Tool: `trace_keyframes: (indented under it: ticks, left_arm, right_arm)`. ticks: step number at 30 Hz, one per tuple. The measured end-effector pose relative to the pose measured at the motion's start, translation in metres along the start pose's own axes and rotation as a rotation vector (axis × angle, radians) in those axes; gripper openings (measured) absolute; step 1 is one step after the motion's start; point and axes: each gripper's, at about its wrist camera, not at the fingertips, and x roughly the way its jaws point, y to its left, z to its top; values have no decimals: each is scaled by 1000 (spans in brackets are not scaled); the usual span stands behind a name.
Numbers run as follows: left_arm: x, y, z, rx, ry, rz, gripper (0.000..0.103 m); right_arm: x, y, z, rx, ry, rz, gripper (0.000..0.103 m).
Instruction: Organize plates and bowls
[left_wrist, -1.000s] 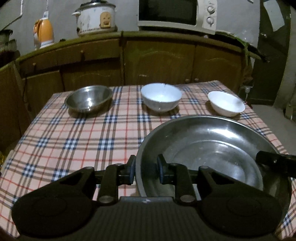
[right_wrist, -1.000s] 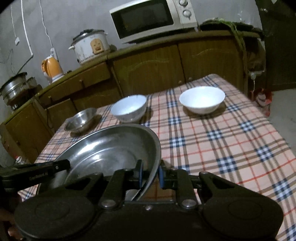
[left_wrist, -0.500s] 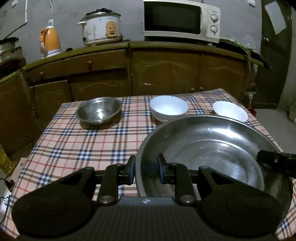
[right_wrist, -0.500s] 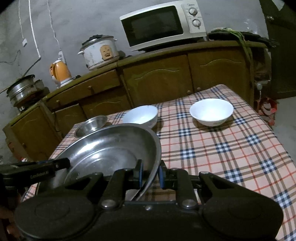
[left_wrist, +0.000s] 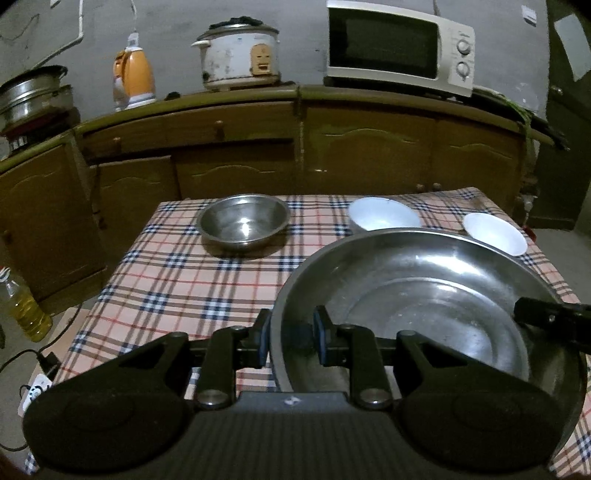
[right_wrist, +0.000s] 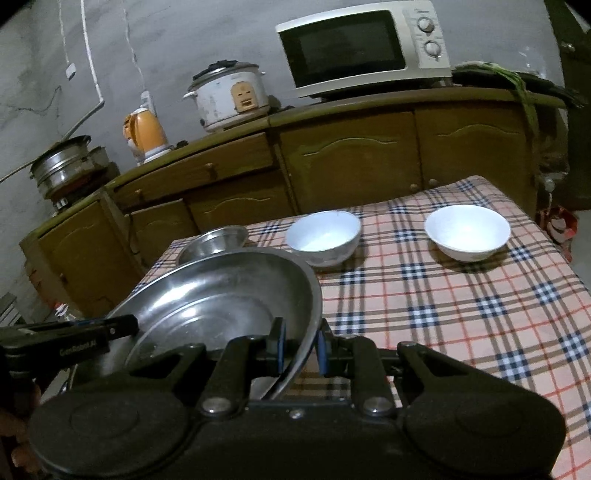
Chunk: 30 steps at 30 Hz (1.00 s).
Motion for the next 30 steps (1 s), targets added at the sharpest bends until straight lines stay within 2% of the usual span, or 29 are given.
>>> trace_keyframes:
  ticks: [30]
  left_arm:
    - [13, 82, -9, -84, 27, 95, 24]
  right_arm:
    - [63, 84, -4, -95, 52, 60, 23]
